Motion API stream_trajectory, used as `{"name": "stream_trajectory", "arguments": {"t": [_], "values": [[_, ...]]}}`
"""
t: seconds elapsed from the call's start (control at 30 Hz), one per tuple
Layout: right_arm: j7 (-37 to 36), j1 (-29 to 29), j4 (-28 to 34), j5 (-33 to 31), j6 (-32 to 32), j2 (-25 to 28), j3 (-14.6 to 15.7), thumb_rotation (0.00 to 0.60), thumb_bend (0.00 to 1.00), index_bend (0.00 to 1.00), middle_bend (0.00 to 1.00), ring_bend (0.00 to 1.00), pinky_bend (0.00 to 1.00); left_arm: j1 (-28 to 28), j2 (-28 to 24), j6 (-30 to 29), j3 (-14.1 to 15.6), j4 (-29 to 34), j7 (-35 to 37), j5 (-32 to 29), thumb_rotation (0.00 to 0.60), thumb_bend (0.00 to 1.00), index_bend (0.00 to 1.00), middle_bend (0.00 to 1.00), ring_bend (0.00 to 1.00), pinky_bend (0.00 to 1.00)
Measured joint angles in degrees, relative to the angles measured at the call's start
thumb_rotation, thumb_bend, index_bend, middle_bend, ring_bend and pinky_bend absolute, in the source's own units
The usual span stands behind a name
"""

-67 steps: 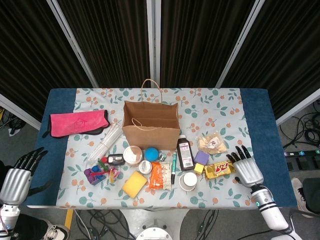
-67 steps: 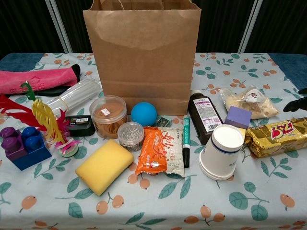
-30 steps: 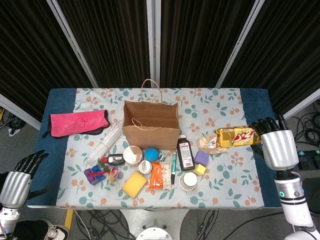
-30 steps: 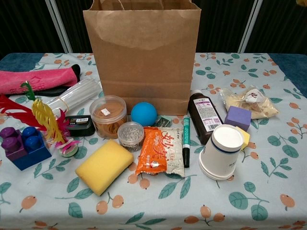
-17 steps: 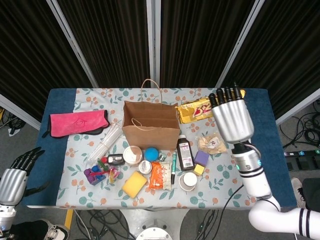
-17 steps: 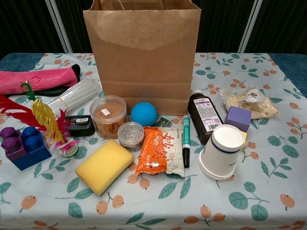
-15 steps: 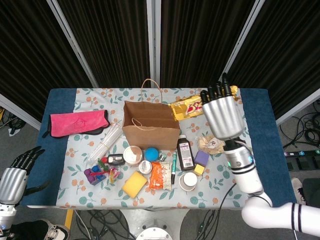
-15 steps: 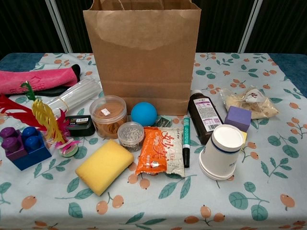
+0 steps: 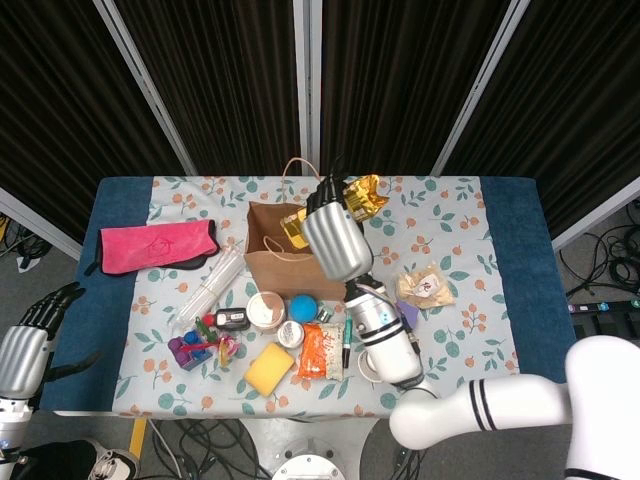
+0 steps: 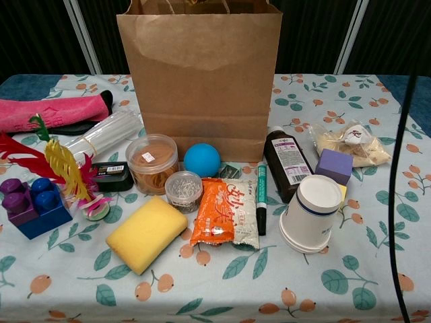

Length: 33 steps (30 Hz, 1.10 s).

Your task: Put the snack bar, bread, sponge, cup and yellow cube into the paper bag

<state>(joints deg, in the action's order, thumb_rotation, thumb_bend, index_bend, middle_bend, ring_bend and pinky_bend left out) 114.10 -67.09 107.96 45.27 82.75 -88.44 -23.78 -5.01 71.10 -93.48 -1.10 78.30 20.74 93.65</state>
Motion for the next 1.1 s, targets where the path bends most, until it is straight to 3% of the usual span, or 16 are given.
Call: {"name": "stream_trajectory", "arguments": {"t": [0.33, 0.47, 0.6, 0.7, 0.87, 1.1], "values": [[1.6, -6.8, -9.4, -5.1, 3.0, -7.4, 1.3, 0.600, 0.28, 0.60, 0.50, 0.33, 0.19, 0.0, -0.3, 0.1, -0.5, -1.4, 2.9, -1.0, 0.600, 0.16, 0.20, 0.23, 0.18, 0.22], [1.0, -8.6, -12.3, -6.7, 3.5, -9.4, 1.4, 0.600, 0.23, 0.58, 0.47, 0.32, 0.17, -0.2, -0.2, 0.4, -0.5, -2.1, 3.6, -1.1, 0.600, 0.16, 0.20, 0.23, 0.18, 0.22], [0.0, -9.3, -13.3, -8.3, 3.7, -10.4, 1.6, 0.600, 0.04, 0.41, 0.38, 0.23, 0.10, -0.4, 0.0, 0.7, -0.8, -2.7, 4.4, -1.6, 0.600, 0.16, 0.20, 0.23, 0.18, 0.22], [-0.1, -9.8, -13.3, -10.0, 4.8, -11.0, 1.3, 0.600, 0.00, 0.26, 0.32, 0.16, 0.04, -0.4, 0.1, 0.6, -0.8, -2.9, 4.6, -1.6, 0.600, 0.16, 0.20, 0.23, 0.18, 0.22], [-0.6, -10.6, -12.3, -10.9, 6.2, -10.7, 1.3, 0.600, 0.00, 0.19, 0.28, 0.12, 0.01, -0.4, 0.2, 0.7, -0.9, -2.9, 4.9, -1.7, 0.600, 0.16, 0.20, 0.23, 0.18, 0.22], [-2.5, -10.7, -9.8, -10.6, 6.9, -8.8, 2.1, 0.600, 0.00, 0.19, 0.27, 0.12, 0.01, -0.5, 0.1, 0.1, -0.9, -2.3, 4.4, -1.3, 0.600, 0.16, 0.20, 0.23, 0.18, 0.22]]}}
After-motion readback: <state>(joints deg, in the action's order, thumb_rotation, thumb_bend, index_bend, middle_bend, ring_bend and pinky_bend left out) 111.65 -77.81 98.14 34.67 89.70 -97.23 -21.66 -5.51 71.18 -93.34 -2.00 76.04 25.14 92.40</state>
